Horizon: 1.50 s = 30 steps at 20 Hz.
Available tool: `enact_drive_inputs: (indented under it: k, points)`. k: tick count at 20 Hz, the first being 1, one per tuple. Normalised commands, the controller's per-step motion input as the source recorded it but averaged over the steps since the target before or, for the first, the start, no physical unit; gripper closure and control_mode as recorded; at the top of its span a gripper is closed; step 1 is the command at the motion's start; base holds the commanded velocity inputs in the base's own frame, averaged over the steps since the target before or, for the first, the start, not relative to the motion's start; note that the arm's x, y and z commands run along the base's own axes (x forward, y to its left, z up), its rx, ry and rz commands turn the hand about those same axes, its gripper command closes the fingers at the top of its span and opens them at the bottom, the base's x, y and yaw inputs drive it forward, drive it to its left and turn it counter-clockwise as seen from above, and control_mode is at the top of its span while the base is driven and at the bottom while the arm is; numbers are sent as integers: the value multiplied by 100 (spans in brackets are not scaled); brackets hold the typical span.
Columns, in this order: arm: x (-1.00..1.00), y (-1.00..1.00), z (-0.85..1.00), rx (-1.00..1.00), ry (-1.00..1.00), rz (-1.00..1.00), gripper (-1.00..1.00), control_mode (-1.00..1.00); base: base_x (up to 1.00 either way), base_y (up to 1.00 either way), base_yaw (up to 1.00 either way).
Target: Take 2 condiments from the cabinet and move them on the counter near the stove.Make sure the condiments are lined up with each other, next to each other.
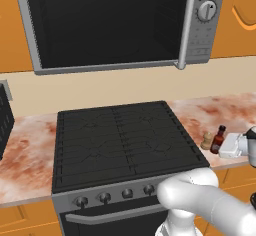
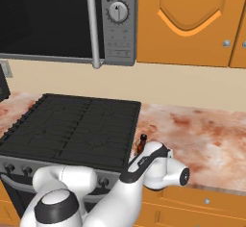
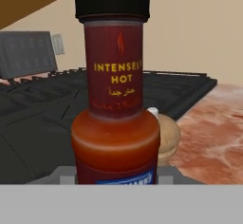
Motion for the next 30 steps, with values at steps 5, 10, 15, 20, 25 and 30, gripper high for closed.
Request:
enact_drive_inputs:
  k: [5,10,15,20,25,30]
  points:
    - [9,-1,-7,0,0,0,100,-100,0,0,0]
    - [5,0,-8,0,0,0,100,-100,0,0,0]
    - [6,-2,-7,0,0,0,100,-100,0,0,0]
    - [8,-5,-6,0,0,0,100,-100,0,0,0]
    - [10,-7,-6,0,0,0,100,-100,0,0,0]
    - [4,-2,-4,0,0,0,100,-100,0,0,0]
